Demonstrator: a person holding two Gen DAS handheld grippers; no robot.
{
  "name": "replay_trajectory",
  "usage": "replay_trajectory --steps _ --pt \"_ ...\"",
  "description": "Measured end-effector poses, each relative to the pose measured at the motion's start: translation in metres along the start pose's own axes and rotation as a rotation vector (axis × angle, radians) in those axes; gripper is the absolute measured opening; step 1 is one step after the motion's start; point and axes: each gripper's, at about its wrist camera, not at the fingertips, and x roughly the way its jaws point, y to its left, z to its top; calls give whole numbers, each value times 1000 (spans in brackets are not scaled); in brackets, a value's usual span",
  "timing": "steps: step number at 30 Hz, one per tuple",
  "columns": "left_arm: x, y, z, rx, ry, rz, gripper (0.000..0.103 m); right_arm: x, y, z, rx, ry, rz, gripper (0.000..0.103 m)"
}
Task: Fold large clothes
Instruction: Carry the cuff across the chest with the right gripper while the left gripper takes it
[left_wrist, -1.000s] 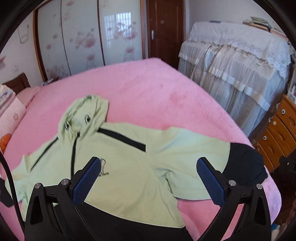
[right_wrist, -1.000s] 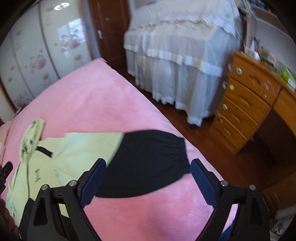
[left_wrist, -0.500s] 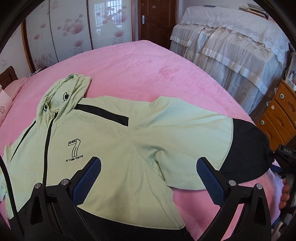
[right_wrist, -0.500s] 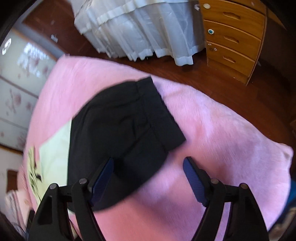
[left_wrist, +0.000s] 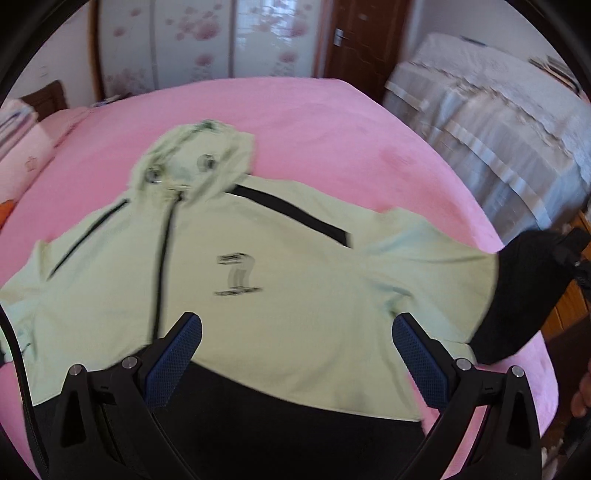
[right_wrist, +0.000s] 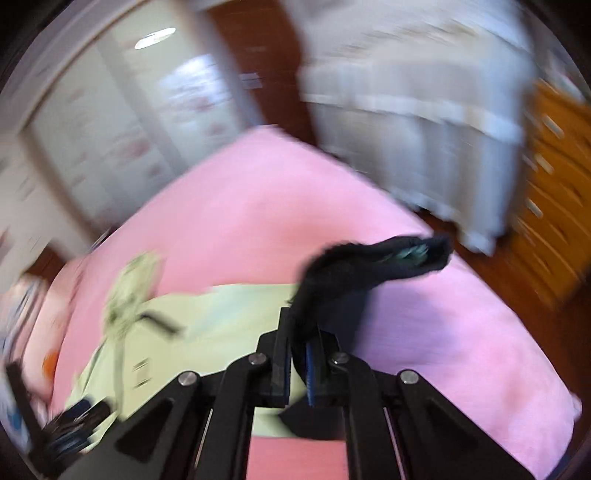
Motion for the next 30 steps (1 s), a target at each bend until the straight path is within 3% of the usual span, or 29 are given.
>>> replay_trajectory --steps 5,7,11,16,24,28,30 --pt "-14 66 -4 -68 -43 74 102 32 132 -27 -255 94 181 6" --pt "-13 89 -7 -79 -42 96 102 57 174 -54 -347 152 170 7" --pt "-1 127 -17 -102 3 122 102 92 208 -105 -417 282 166 26" --pt "21 137 -33 -125 79 2 102 77 191 -132 -446 318 146 40" --pt "79 101 -40 -172 206 -314 102 39 125 -153 -283 318 78 40" --pt "112 84 -44 -207 276 -384 102 31 94 -167 -168 331 61 40" --pt "120 78 -44 -203 278 -370 102 32 85 -172 -137 337 61 40"
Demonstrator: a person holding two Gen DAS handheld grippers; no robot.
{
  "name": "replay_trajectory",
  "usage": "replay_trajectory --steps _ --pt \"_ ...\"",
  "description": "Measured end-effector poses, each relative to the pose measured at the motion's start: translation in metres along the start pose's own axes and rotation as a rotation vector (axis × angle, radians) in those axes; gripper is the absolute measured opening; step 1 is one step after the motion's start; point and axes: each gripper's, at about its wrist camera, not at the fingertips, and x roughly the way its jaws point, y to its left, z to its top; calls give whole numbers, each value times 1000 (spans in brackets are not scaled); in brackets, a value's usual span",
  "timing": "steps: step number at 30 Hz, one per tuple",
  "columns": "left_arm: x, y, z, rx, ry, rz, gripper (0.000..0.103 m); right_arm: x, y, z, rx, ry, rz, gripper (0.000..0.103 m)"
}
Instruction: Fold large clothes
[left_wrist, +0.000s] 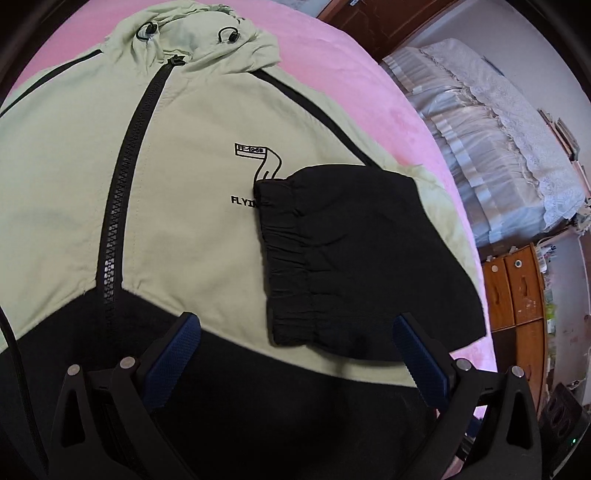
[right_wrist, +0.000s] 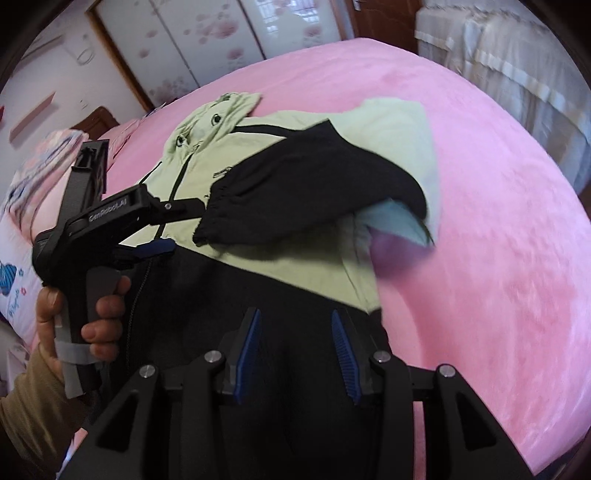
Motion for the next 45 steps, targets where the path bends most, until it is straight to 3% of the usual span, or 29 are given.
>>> replay_trajectory --steps 5,8,11,12,14,16,20,27,31,35,36,37,40,43,45 --pt "22 -9 11 0 11 -85 102 6 -18 -2 52 -3 11 40" --pt "36 -22 18 20 5 -74 100 7 -29 1 88 -27 -1 40" --pt "44 -33 24 19 32 -45 51 8 -38 3 120 -39 -13 40" --pt "49 -36 27 15 67 -52 28 8 -40 3 128 -42 -16 40" --pt "48 -38 33 -37 108 -108 25 10 -45 4 142 -35 -26 40" --pt "37 -51 43 -7 76 -84 23 14 -50 8 151 -35 -28 40" --pt "-8 -87 76 52 -38 -69 22 24 -61 22 189 -46 -40 40" --pt "-108 -114 131 102 -279 5 21 56 -77 48 342 -54 39 40" --pt "-162 -85 144 90 -397 77 21 70 -51 73 253 -80 -24 40" --pt "-179 -16 141 6 -419 169 22 82 -27 87 146 -85 -119 39" --pt "-175 2 139 -19 -413 197 22 84 -23 88 122 -86 -139 37" --pt "-168 21 137 -40 -403 225 22 87 -19 88 99 -84 -160 27" --pt "-130 81 123 -107 -314 326 22 94 -9 85 35 -72 -216 21" --pt "-96 126 114 -177 -230 395 22 94 -5 83 -12 -70 -253 20" --pt "-80 145 109 -207 -199 390 22 91 -3 78 -33 -63 -267 20"
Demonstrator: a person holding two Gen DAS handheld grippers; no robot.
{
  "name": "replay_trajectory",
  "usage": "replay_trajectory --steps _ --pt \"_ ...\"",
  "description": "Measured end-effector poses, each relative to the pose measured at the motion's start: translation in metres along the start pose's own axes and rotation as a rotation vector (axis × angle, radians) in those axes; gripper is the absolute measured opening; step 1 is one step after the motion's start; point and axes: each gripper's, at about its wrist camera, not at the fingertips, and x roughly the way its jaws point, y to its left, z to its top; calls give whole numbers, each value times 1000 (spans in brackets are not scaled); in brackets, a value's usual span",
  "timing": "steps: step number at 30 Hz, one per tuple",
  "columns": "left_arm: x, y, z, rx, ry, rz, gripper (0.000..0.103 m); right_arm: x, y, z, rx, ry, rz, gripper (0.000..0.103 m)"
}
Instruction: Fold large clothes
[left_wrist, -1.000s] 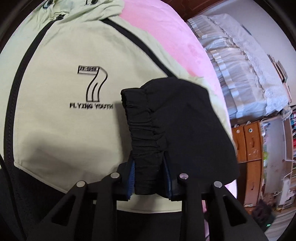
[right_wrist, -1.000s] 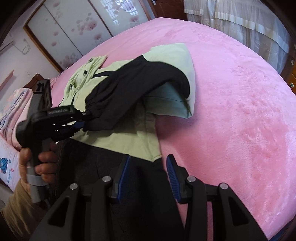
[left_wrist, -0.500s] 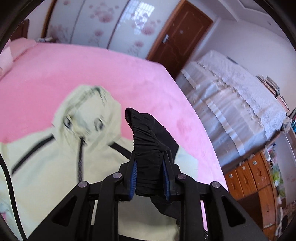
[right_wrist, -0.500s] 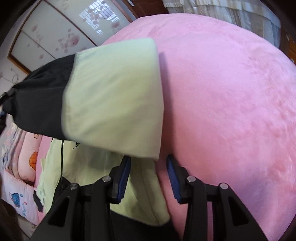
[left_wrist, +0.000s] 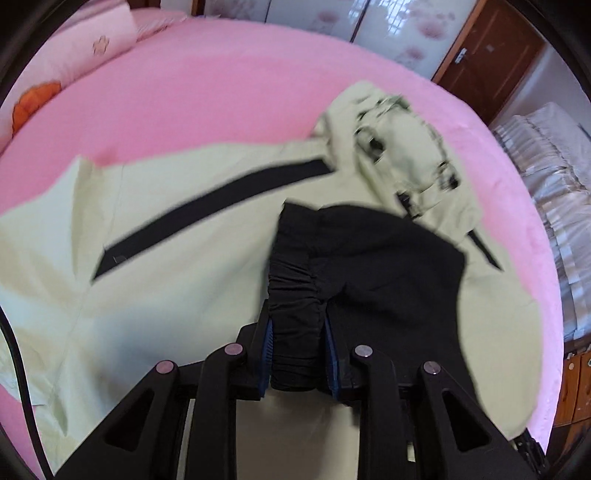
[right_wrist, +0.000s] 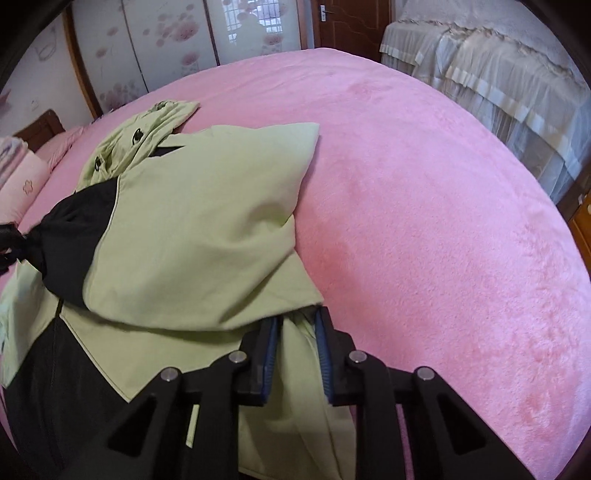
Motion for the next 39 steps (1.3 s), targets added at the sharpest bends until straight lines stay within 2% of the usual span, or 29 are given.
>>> replay_trajectory --steps 2,4,6,8,9,10,12,13,15,17,18,19,23,27,30,31,33,34,39 --pt "4 0 0 13 -2 2 22 -6 3 -4 -28 2 -16 20" --pt "-6 -11 6 72 -47 -3 22 -12 4 -6 -55 9 -30 20" --pt "-21 -19 14 121 -104 -23 22 -16 2 -4 -51 28 -15 20" --pt "-22 -25 13 167 -112 3 23 -28 -3 -3 -10 31 39 21" --pt "-16 -27 13 204 -84 43 26 -31 -4 -2 4 32 59 21" --pt "-10 -27 12 241 -47 82 34 -36 -7 1 17 30 80 24" --pt "0 -25 11 327 35 163 39 -45 -8 9 26 24 100 37" --pt "0 -23 11 356 58 174 39 -49 -8 15 20 23 109 47" --pt "-8 -22 15 380 79 142 41 -56 -7 30 -1 5 133 50" --pt "-20 -21 24 382 62 115 53 -58 -6 49 -20 -14 144 51" --pt "-25 -22 29 380 40 111 63 -57 -5 57 -22 -22 144 51" --pt "-29 -24 36 374 11 112 68 -53 -5 68 -24 -33 148 51" --pt "-15 -32 60 336 5 92 69 -15 -11 108 23 -23 150 52" --pt "18 -46 71 343 21 149 69 39 -21 142 87 23 127 52" --pt "33 -44 75 315 41 173 68 75 -25 154 122 81 88 52" --pt "34 -44 76 303 33 166 57 87 -27 156 130 106 98 51" --pt "37 -51 79 303 -2 138 39 98 -23 158 110 110 105 15" --pt "35 -54 79 306 -30 151 36 100 -20 159 96 109 90 3" --pt "41 -57 75 270 -59 198 35 111 -8 161 54 82 -20 3"
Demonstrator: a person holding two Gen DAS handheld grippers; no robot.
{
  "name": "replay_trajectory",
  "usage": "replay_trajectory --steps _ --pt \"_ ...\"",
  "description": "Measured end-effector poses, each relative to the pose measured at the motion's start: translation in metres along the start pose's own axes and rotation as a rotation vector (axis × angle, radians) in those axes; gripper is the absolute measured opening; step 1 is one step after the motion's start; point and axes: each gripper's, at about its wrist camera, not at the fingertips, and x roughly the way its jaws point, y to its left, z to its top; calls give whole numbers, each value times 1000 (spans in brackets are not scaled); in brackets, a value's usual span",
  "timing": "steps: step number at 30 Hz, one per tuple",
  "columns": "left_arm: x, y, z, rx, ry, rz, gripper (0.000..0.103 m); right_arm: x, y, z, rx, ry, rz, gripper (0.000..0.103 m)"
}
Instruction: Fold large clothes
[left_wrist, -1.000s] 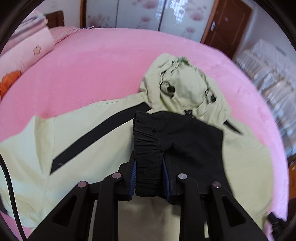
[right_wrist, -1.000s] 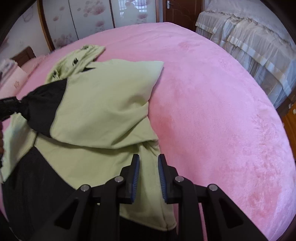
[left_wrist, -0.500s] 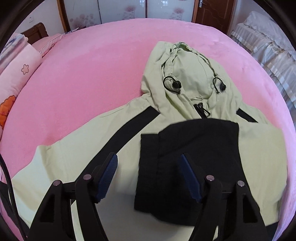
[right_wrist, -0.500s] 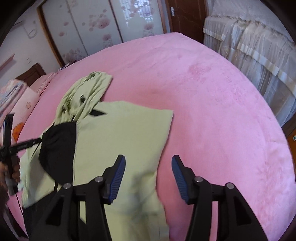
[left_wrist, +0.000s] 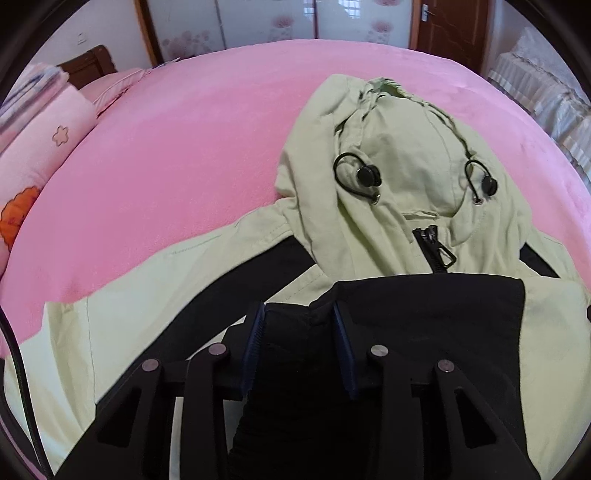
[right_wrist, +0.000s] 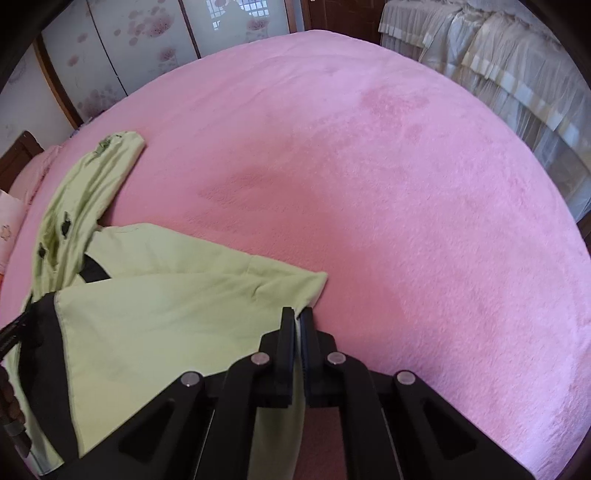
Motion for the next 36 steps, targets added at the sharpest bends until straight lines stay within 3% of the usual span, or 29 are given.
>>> replay_trajectory --steps 5,8,12,16,19,21,24,25,28,32,34,36 --pt "-21 -2 -8 -7 0 32 36 -30 9 -1 -26 -22 -51 6" --pt "-53 6 -25 -30 -46 -16 36 -70 25 -18 -85 -85 21 12" --pt "-84 7 -55 -59 -43 -140 36 -114 71 -68 -202 -120 164 12" --pt "-78 -11 -82 -61 8 -164 36 -113 119 -109 -254 -84 256 12" --pt "-59 -18 -99 -83 56 -131 36 -84 135 -128 -267 -8 230 12" --pt "-56 -15 -101 -77 45 -129 36 -69 118 -132 -228 9 189 7" --pt "-60 -13 -104 -56 47 -136 36 -65 66 -129 -144 -38 47 5" --pt "-62 -12 -105 -51 49 -141 36 -64 41 -127 -95 -35 42 0" --pt "-61 -15 -109 -35 52 -157 36 -63 -6 -123 -1 -2 131 0" --pt "-68 -21 -108 -10 48 -131 44 -84 -9 -124 24 -23 117 2" --pt "-77 -22 -110 -11 56 -127 55 -95 -5 -128 28 -24 129 3" --pt "-88 -22 -110 -4 58 -120 56 -106 6 -133 17 -23 137 3"
